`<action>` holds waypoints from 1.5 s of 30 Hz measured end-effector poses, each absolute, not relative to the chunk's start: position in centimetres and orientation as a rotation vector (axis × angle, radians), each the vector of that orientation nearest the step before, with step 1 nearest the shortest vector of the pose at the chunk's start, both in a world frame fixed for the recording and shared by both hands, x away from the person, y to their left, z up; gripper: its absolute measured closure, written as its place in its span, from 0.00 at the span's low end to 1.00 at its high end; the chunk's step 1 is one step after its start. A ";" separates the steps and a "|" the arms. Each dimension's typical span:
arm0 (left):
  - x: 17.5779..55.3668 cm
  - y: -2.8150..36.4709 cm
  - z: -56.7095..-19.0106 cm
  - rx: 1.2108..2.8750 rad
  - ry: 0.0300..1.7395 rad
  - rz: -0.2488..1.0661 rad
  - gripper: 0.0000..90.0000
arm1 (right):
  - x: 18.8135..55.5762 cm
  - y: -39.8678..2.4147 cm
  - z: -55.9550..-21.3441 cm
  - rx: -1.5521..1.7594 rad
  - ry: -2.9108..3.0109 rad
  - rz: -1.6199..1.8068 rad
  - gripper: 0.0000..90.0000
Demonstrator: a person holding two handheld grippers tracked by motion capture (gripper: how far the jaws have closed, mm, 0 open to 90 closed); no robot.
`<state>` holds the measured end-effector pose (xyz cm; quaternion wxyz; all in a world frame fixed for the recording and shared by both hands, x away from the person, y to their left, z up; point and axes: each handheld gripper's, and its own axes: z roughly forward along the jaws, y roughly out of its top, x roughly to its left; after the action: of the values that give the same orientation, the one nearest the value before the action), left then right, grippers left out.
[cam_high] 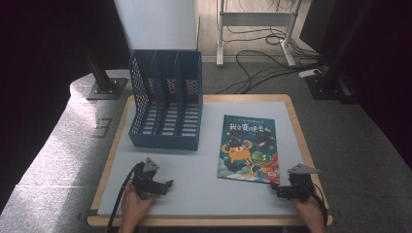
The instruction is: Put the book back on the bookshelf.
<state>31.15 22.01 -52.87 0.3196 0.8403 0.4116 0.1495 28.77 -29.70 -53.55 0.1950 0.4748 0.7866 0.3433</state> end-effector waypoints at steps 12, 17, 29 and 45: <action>31.1 22.0 -52.9 2.209 1.082 0.393 0.00 | 28.8 -29.7 -53.6 1.329 2.206 0.963 0.06; 31.1 22.0 -52.9 2.209 1.082 0.393 0.00 | 28.8 -29.7 -53.6 1.329 2.203 0.964 0.06; 31.2 22.0 -52.9 2.209 1.081 0.390 0.00 | 28.8 -29.7 -53.5 1.328 2.206 0.961 0.06; 32.0 20.3 -52.2 2.228 1.042 0.335 0.00 | 29.0 -29.5 -53.4 1.355 2.215 0.959 0.01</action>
<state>32.04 20.28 -52.19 0.3237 0.8492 0.3971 0.1277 29.02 -29.52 -53.42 0.1856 0.4809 0.7864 0.3403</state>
